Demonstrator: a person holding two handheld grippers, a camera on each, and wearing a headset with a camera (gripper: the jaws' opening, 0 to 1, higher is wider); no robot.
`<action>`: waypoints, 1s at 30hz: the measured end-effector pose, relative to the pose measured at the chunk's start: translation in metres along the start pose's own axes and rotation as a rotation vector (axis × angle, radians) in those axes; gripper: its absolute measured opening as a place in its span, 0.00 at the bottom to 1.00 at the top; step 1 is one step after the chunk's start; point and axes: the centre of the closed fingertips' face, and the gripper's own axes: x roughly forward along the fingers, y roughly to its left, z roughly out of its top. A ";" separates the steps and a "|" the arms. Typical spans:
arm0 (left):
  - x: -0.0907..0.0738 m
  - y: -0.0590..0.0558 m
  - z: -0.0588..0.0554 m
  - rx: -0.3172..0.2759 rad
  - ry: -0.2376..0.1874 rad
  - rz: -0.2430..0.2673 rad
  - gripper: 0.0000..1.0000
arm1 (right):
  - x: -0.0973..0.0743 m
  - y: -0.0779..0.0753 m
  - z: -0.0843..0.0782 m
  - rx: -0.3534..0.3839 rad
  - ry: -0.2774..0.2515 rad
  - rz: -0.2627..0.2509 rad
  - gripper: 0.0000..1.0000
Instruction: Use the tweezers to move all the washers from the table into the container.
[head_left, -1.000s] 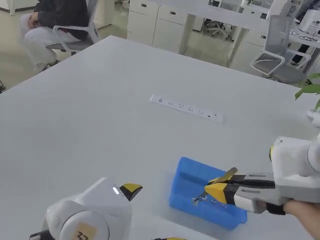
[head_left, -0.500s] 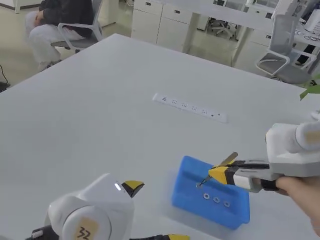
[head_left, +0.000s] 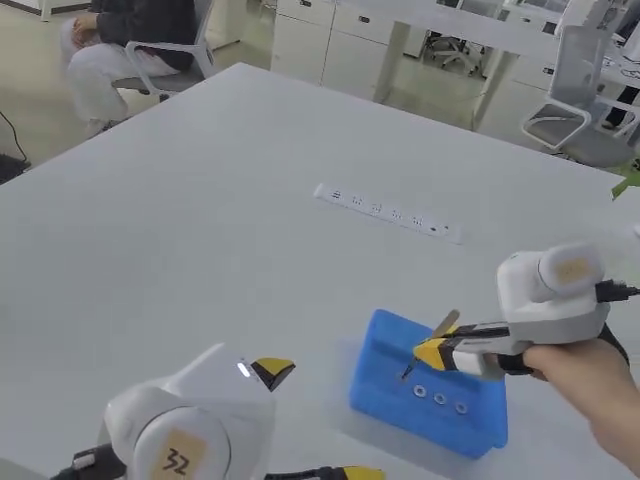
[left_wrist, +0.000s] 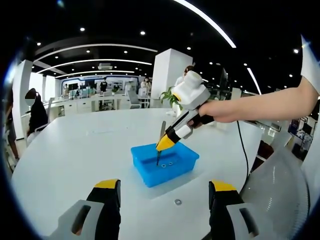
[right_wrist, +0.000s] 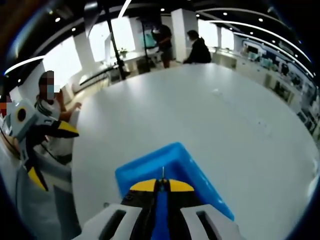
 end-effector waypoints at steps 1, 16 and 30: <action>0.000 0.000 0.000 0.001 0.002 0.000 0.72 | 0.001 -0.002 -0.002 0.000 0.006 -0.001 0.03; 0.000 -0.001 0.000 0.001 0.004 -0.003 0.71 | 0.006 -0.013 -0.011 -0.010 0.035 -0.023 0.04; 0.000 0.000 -0.001 0.002 0.004 -0.001 0.71 | 0.010 -0.015 -0.014 -0.053 0.049 -0.034 0.04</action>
